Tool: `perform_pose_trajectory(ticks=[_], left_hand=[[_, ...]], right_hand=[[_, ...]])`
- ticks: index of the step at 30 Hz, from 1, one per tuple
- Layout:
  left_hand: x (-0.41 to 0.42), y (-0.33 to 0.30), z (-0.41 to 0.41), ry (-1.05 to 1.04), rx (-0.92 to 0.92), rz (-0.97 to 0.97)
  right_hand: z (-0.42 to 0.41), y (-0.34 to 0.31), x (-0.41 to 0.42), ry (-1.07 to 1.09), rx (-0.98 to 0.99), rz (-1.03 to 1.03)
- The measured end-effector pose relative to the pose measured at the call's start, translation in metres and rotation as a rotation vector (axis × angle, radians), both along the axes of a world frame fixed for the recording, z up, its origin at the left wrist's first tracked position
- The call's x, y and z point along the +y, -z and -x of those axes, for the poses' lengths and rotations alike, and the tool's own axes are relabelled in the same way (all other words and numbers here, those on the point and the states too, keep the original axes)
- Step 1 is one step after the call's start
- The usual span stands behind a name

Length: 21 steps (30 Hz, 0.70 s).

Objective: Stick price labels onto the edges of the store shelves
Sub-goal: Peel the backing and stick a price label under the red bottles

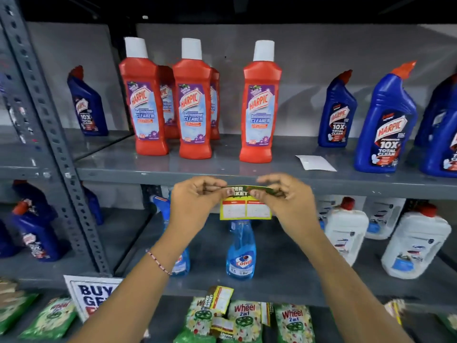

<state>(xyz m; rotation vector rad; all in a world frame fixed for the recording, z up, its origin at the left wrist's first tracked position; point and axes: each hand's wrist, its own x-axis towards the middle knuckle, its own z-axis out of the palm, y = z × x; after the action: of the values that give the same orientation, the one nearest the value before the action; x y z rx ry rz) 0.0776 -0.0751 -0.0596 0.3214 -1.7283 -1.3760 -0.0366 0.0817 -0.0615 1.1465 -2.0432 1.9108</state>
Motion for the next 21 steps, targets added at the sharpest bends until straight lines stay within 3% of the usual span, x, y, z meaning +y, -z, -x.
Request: perform_pose_trajectory(ticks=[9,21], left_hand=[[-0.077,-0.004,-0.04,-0.144,-0.045,0.031],[-0.09,0.001,-0.037,-0.18,-0.016,0.021]], right_hand=[[-0.045,0.009,-0.094,0.107,0.043,-0.041],[-0.056,0.012,-0.109,0.36,0.059,-0.084]])
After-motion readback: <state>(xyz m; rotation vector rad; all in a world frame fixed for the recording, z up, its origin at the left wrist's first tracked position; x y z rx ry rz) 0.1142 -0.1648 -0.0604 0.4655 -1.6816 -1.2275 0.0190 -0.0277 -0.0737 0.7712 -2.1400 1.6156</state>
